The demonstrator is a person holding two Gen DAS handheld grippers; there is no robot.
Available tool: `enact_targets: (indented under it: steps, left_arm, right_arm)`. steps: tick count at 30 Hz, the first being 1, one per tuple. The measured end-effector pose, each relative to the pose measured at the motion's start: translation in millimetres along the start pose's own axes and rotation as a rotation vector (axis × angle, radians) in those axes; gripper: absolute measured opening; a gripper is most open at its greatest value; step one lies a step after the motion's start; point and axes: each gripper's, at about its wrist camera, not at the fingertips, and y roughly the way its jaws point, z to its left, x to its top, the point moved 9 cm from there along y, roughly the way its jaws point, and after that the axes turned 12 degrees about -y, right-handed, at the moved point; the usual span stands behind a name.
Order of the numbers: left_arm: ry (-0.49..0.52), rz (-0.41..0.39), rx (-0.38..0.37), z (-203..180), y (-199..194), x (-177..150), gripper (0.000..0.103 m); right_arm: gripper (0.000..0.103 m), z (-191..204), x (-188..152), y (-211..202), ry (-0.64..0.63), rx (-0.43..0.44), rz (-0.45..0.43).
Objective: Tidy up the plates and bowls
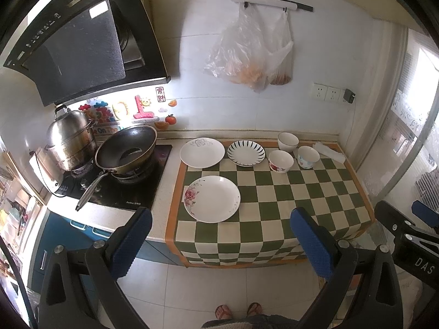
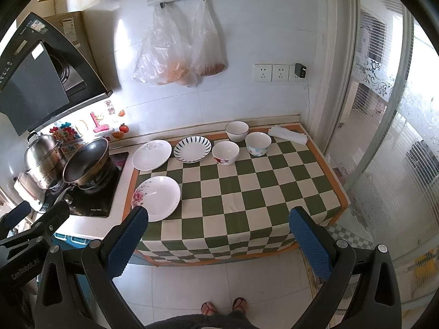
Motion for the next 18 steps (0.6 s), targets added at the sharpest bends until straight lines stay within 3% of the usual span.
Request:
enact_targets:
  steps: [18]
  left_arm:
    - [-0.002,-0.012,0.000,9,-12,14,0.103]
  right_arm:
    - [0.103,2,3,-8,0.004,0.003,-0.010]
